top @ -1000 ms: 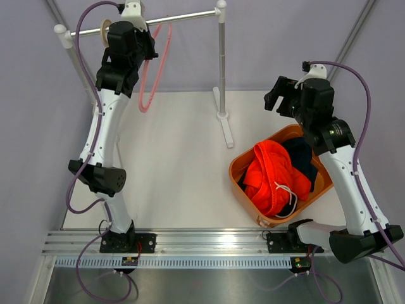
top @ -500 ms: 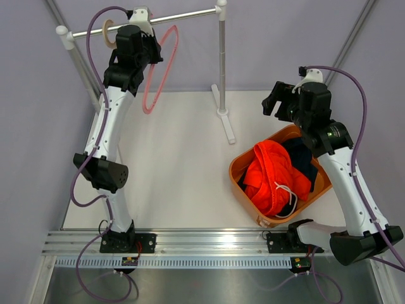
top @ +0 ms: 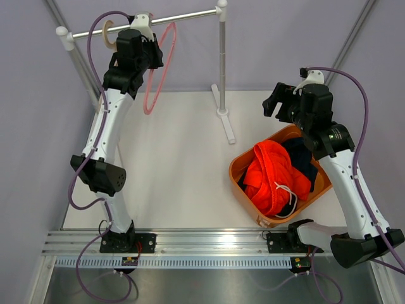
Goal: Remove the shorts from the hanger
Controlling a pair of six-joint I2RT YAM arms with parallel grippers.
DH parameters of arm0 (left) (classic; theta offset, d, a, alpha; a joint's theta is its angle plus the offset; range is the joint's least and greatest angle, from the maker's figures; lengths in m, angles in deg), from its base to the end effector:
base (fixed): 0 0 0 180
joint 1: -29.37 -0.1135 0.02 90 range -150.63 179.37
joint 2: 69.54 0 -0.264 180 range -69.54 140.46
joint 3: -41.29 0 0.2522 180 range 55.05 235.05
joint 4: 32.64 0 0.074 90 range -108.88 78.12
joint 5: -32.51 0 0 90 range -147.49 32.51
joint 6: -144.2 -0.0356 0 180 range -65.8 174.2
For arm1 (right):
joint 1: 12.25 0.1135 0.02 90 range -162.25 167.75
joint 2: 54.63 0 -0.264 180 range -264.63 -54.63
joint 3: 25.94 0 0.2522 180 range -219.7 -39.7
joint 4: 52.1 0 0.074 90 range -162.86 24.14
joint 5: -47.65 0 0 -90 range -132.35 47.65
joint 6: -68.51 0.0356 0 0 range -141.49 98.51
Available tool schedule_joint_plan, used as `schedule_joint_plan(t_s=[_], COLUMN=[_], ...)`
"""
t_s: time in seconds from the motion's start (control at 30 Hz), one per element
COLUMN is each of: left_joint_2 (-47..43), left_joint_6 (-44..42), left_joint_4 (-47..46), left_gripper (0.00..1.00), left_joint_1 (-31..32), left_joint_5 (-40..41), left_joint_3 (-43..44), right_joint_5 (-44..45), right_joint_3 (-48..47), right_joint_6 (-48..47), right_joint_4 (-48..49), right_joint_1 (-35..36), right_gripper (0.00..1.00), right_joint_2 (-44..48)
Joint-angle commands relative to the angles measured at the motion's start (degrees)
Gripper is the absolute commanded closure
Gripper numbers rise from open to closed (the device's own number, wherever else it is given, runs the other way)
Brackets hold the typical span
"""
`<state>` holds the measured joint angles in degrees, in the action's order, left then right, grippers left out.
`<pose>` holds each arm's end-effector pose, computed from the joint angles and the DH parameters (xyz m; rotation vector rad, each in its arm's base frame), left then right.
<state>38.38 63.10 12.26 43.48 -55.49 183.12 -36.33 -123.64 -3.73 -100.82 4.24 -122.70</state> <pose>0.4058 -0.1007 0.4845 0.0550 1.7689 -0.2607 0.2350 0.0657 0.4473 0.0928 1.9115 0.3049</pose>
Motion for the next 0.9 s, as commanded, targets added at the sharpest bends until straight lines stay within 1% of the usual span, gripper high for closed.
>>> schedule_joint_plan(t_s=[0.0, 0.1, 0.17, 0.27, 0.37, 0.57, 0.63, 0.87], left_joint_2=[-4.03, -4.38, -4.73, -5.7, -6.14, -8.16, -8.95, -13.43], left_joint_6=[-0.03, -0.2, -0.29, -0.91, -1.08, -1.78, -2.31, -4.07], left_joint_4=[-2.39, -2.66, -2.75, -3.19, -3.27, -3.1, -2.4, 0.15], left_gripper=[0.78, 0.77, 0.7, 0.64, 0.63, 0.58, 0.54, 0.52], left_joint_1=[-0.13, -0.05, 0.04, 0.22, 0.39, 0.57, 0.92, 1.89], left_joint_5=[-1.56, -1.56, -1.56, -1.47, -1.3, -0.6, -0.07, 1.43], left_joint_3=[0.34, 0.25, 0.16, -0.1, -0.01, -0.1, -0.1, -1.41], right_joint_5=[-1.19, -1.27, -1.28, -1.01, -1.1, -1.01, -1.01, -1.45], right_joint_3=[0.18, 0.27, 0.27, 0.18, 0.01, 0.09, 0.01, -0.35], right_joint_6=[-0.09, -0.09, -0.18, -0.27, -0.36, -0.36, -0.36, -0.88], right_joint_4=[1.39, 1.3, 1.21, 1.03, 0.86, 0.77, 0.68, 0.16], right_joint_1=[-0.41, -0.41, -0.41, -0.41, -0.32, -0.41, -0.41, -0.41], right_gripper=[0.14, 0.14, 0.14, 0.14, 0.14, 0.14, 0.14, 0.14], right_joint_2=[1.1, 1.1, 1.19, 1.36, 1.45, 1.45, 1.45, 1.89])
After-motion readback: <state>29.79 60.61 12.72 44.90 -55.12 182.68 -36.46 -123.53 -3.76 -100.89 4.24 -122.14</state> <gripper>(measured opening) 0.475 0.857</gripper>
